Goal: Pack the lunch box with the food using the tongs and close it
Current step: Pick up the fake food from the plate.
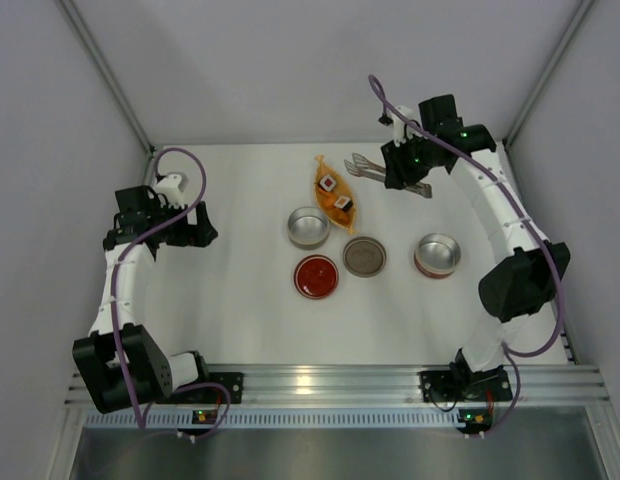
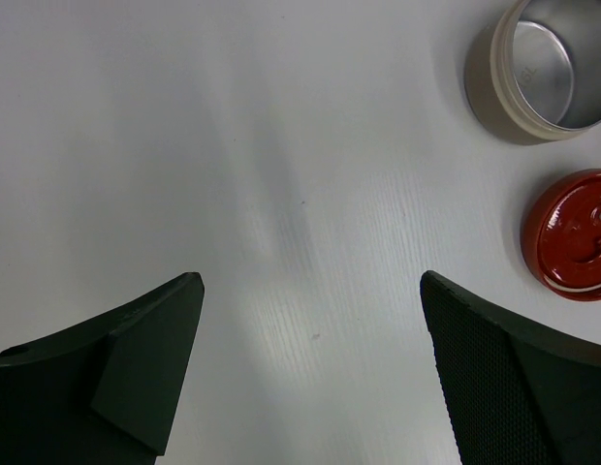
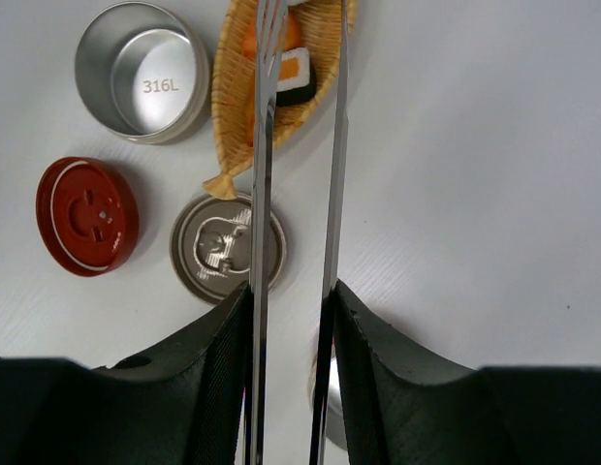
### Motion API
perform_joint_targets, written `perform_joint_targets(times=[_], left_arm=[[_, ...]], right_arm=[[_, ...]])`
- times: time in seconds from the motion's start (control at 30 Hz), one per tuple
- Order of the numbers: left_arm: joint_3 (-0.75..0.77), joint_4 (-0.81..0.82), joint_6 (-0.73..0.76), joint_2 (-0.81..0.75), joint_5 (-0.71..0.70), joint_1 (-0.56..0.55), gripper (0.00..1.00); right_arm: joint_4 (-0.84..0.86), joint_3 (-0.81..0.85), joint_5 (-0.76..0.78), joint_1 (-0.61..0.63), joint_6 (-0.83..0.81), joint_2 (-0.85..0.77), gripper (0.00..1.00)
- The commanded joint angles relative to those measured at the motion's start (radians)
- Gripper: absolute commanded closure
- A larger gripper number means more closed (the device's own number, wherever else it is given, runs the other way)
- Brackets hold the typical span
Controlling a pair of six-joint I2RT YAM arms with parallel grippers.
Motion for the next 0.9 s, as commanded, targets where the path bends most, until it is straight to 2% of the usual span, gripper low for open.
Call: perform_joint_targets(times=[0.0,0.27,0.87], left_arm=[[0.018,-0.003,0.016,-0.020,0.052,0.004,0.02],[0.014,-0.015,0.033,-0.022,0.055,0.004,0.02],[0.014,-0.001,0.033,0.015,0.087,0.004,0.02]], right_arm=[[-0.003,0.037,-0.024,0.056,-0.012,0.005,0.64],[0.027,0.127,0.000,0.125,-0.030,0.135,0.64],[0.051,0.254,0.053,0.145,-0.052,0.324,0.57]])
